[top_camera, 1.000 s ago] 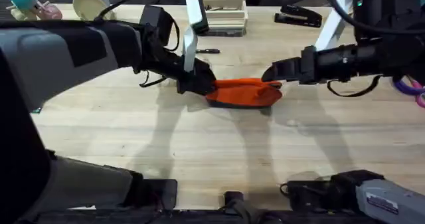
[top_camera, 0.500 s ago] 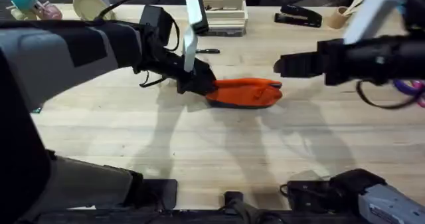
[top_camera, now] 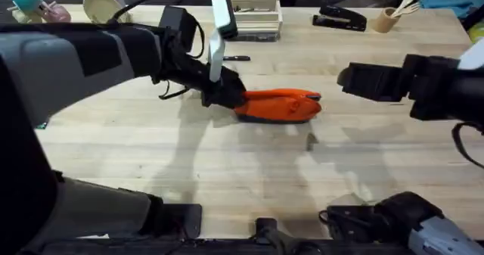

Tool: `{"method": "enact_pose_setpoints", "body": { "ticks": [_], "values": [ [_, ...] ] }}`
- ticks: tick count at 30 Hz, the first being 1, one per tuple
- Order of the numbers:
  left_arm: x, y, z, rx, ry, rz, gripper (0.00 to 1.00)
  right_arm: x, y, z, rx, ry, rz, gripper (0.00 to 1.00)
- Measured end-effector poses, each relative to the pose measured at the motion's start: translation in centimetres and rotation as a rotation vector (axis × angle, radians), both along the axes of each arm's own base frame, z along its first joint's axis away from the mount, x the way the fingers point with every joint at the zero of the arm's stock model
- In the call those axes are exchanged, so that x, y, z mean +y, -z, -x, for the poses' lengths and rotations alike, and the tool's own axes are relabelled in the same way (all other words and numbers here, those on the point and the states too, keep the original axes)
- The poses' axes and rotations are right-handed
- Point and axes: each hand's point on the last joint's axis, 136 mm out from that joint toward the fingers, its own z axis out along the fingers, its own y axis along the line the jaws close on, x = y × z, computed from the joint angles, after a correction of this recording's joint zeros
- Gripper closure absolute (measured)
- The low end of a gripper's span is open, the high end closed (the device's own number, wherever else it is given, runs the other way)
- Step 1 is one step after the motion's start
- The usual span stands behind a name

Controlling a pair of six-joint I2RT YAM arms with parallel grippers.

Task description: Unzip the bag, pick up the pens from the table one at a time and place them inside, then zip the bag closed.

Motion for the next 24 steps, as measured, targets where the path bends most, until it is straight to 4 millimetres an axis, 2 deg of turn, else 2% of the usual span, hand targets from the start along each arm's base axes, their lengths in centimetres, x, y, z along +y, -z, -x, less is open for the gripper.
{"method": "enact_pose_setpoints", "body": {
  "ticks": [7, 13, 17, 18, 24],
  "values": [
    [0.0, 0.0, 0.0, 0.0, 0.0, 0.0, 0.958, -0.8, 1.2, 0.8, 0.086, 0.096, -0.023, 0.003],
    [0.0, 0.0, 0.0, 0.0, 0.0, 0.0, 0.958, -0.4, 1.4, 1.1, 0.094, 0.095, -0.013, 0.003],
    [0.0, 0.0, 0.0, 0.0, 0.0, 0.0, 0.958, 0.8, 1.9, 1.2, 0.118, 0.066, 0.001, 0.003],
    [0.0, 0.0, 0.0, 0.0, 0.0, 0.0, 0.958, 2.1, 2.8, 1.2, 0.154, 0.028, 0.018, 0.003],
    [0.0, 0.0, 0.0, 0.0, 0.0, 0.0, 0.958, 5.2, 4.8, 1.2, 0.234, -0.056, 0.065, 0.005]
  ]
}}
